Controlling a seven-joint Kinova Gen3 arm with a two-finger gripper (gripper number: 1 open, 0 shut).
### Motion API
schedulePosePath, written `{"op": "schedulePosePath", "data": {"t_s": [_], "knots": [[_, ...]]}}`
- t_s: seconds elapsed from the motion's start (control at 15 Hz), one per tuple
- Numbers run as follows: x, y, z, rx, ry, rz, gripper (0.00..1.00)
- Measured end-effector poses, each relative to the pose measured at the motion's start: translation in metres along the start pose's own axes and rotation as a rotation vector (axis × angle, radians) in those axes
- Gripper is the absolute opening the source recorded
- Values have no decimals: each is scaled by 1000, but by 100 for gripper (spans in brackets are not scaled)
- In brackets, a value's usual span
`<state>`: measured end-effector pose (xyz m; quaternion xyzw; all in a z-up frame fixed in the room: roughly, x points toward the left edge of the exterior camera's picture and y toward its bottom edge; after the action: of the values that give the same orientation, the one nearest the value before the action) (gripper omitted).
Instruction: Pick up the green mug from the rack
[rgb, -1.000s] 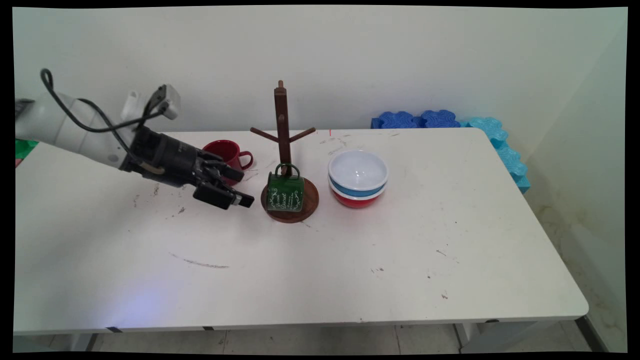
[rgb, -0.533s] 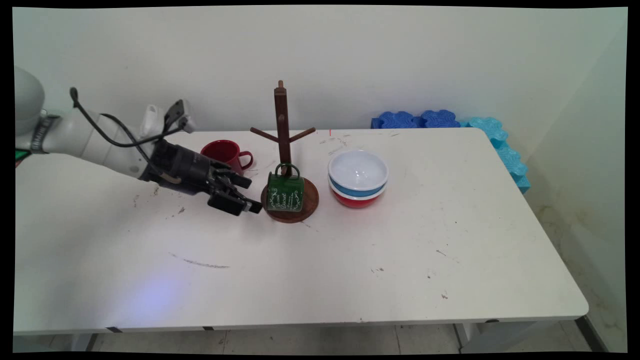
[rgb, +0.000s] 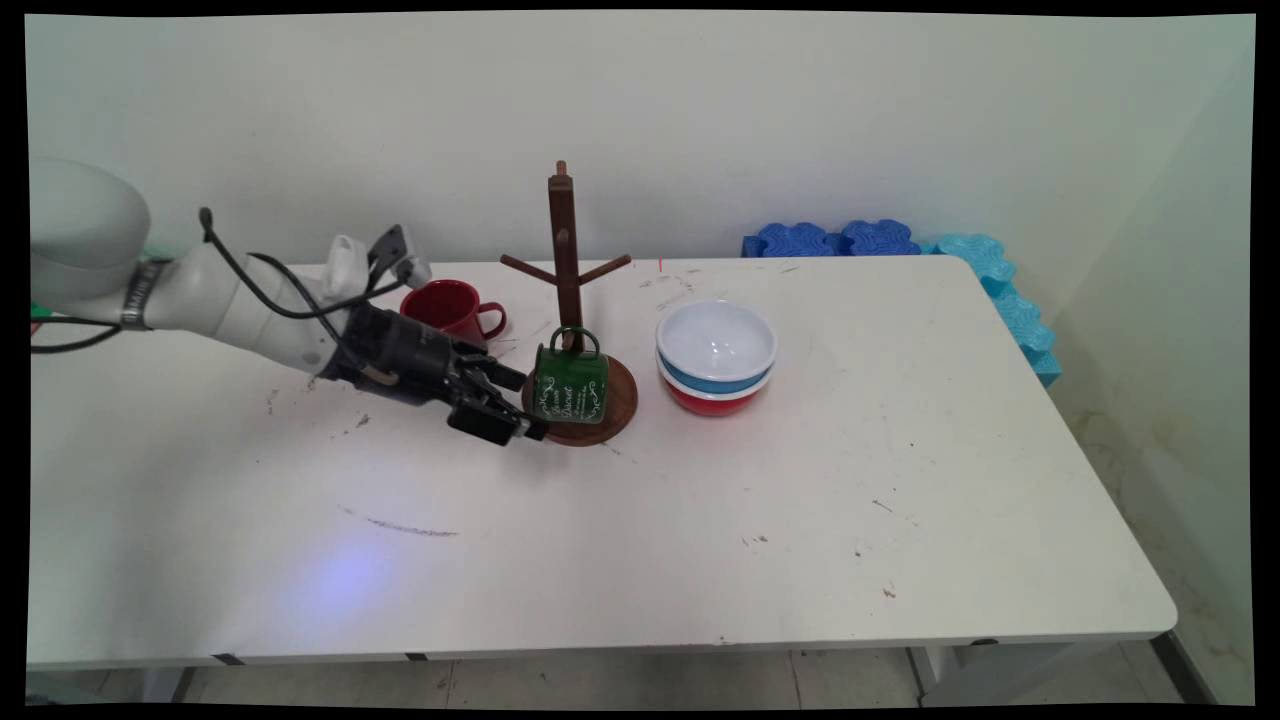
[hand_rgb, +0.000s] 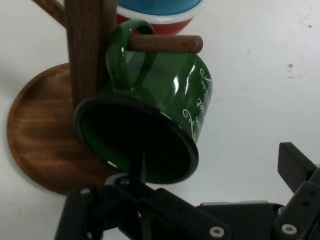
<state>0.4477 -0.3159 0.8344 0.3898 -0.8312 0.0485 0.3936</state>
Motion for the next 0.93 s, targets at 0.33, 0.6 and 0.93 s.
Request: {"op": "schedulePosePath", "data": {"t_s": [0.33, 0.6, 0.93], "knots": [[0, 0, 19, -14, 8, 3, 100], [1, 0, 31, -23, 14, 5, 100], [2, 0, 42, -29, 20, 7, 0]]}}
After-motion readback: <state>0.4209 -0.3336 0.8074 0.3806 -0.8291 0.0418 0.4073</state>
